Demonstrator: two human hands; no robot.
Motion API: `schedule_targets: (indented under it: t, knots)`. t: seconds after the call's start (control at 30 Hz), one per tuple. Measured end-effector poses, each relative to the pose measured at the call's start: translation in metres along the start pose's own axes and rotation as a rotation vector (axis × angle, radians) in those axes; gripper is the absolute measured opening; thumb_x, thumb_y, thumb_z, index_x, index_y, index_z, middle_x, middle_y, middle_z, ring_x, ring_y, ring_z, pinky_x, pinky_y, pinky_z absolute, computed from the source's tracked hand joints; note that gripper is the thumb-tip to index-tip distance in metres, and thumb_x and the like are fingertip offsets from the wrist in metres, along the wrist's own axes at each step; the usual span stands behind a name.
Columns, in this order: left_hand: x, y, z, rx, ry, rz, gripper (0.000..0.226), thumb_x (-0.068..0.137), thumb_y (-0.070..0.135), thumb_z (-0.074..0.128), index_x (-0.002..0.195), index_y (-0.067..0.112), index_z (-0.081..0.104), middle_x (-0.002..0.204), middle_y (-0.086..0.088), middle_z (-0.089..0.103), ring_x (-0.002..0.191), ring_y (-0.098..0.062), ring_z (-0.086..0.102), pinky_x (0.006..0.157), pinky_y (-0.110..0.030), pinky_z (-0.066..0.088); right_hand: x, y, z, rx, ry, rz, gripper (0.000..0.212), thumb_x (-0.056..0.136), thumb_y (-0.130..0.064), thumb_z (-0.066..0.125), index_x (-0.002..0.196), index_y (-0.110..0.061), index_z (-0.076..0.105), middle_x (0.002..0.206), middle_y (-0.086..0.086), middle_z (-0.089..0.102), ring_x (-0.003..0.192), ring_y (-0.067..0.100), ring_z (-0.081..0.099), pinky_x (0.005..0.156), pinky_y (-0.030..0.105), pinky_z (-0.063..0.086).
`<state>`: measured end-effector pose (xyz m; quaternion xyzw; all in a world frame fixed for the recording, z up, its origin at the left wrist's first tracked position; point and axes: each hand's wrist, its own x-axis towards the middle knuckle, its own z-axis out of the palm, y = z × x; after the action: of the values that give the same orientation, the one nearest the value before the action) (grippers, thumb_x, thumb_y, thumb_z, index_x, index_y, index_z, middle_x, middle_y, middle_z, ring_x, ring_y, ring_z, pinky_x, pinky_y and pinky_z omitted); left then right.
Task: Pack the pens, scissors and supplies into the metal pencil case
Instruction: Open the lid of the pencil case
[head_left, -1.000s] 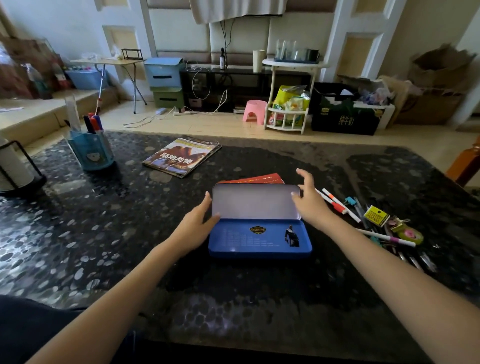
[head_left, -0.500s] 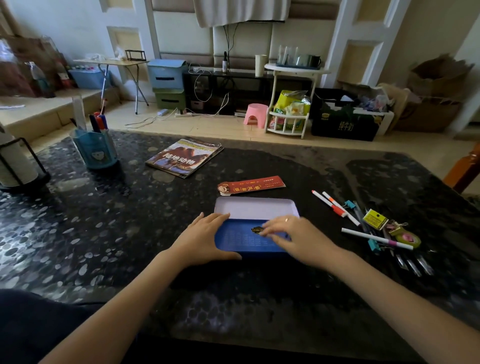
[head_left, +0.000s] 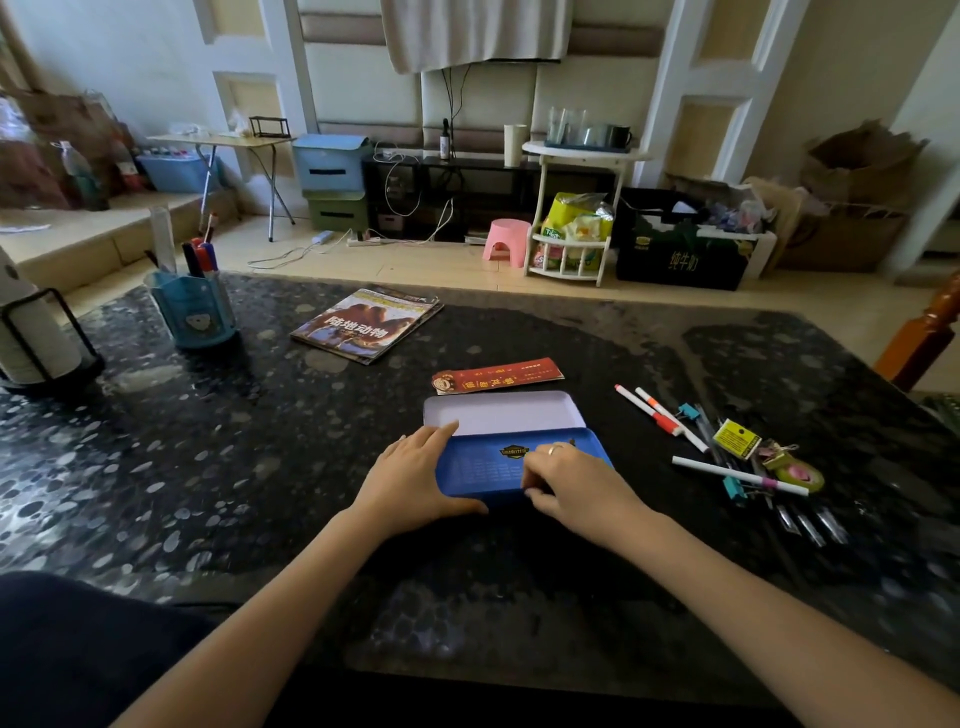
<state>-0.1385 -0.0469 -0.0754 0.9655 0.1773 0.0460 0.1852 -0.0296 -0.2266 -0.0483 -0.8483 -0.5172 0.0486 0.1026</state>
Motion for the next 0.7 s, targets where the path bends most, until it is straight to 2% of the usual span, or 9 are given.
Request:
schedule_targets:
  t: [0.13,0.23,0.33,0.47,0.57,0.7]
  knots:
    - [0.001,-0.002,0.003,-0.120,0.021,-0.022,0.117,0.063,0.064,0.071,0.149,0.027,0.000,0.150,0.002,0.028,0.135,-0.019,0.032,0.111,-0.038,0.027,0.002,0.003,-0.003,0.061,0.045,0.022,0.004,0.088,-0.022,0.060,0.088,-0.019,0.057,0.094,-0.005,0.057,0.092,0.011,0.052,0.077,0.028,0.047]
    - [0.003,-0.004,0.004,-0.220,0.034,-0.033,0.119,0.063,0.060,0.074,0.148,0.030,-0.004,0.148,0.001,0.031,0.134,-0.020,0.033,0.112,-0.040,0.027,0.003,0.006,-0.008,0.161,0.082,0.050,0.006,0.086,-0.022,0.064,0.082,-0.023,0.061,0.087,-0.011,0.055,0.086,0.006,0.052,0.076,0.023,0.043]
    - [0.004,-0.007,0.001,-0.129,0.051,-0.004,0.110,0.066,0.066,0.067,0.148,0.031,0.003,0.149,0.003,0.031,0.136,-0.019,0.033,0.114,-0.041,0.020,0.001,0.005,-0.009,0.161,0.100,0.033,0.009,0.087,-0.021,0.064,0.080,-0.025,0.059,0.086,-0.013,0.055,0.086,0.005,0.051,0.075,0.020,0.040]
    - [0.010,-0.019,-0.003,0.023,0.045,-0.010,0.101,0.070,0.066,0.063,0.148,0.029,0.010,0.153,0.002,0.027,0.138,-0.019,0.029,0.116,-0.042,0.015,-0.011,0.009,-0.014,0.174,0.152,0.006,0.014,0.086,-0.018,0.064,0.076,-0.026,0.058,0.080,-0.014,0.056,0.083,0.003,0.052,0.075,0.024,0.045]
    - [0.017,-0.032,-0.004,0.031,0.087,-0.028,0.093,0.075,0.060,0.062,0.148,0.026,0.015,0.152,-0.001,0.027,0.138,-0.020,0.030,0.116,-0.040,0.018,-0.028,0.015,-0.019,0.184,0.143,-0.018,0.008,0.084,-0.016,0.066,0.078,-0.022,0.063,0.081,-0.014,0.058,0.083,0.003,0.052,0.076,0.024,0.045]
    - [0.020,-0.044,-0.006,-0.015,0.153,-0.092,0.098,0.069,0.069,0.061,0.146,0.022,0.023,0.150,-0.002,0.031,0.135,-0.023,0.035,0.112,-0.040,0.027,-0.047,0.019,-0.008,0.112,0.031,-0.069,0.005,0.086,-0.020,0.062,0.085,-0.024,0.064,0.087,-0.014,0.058,0.092,0.006,0.052,0.086,0.027,0.045]
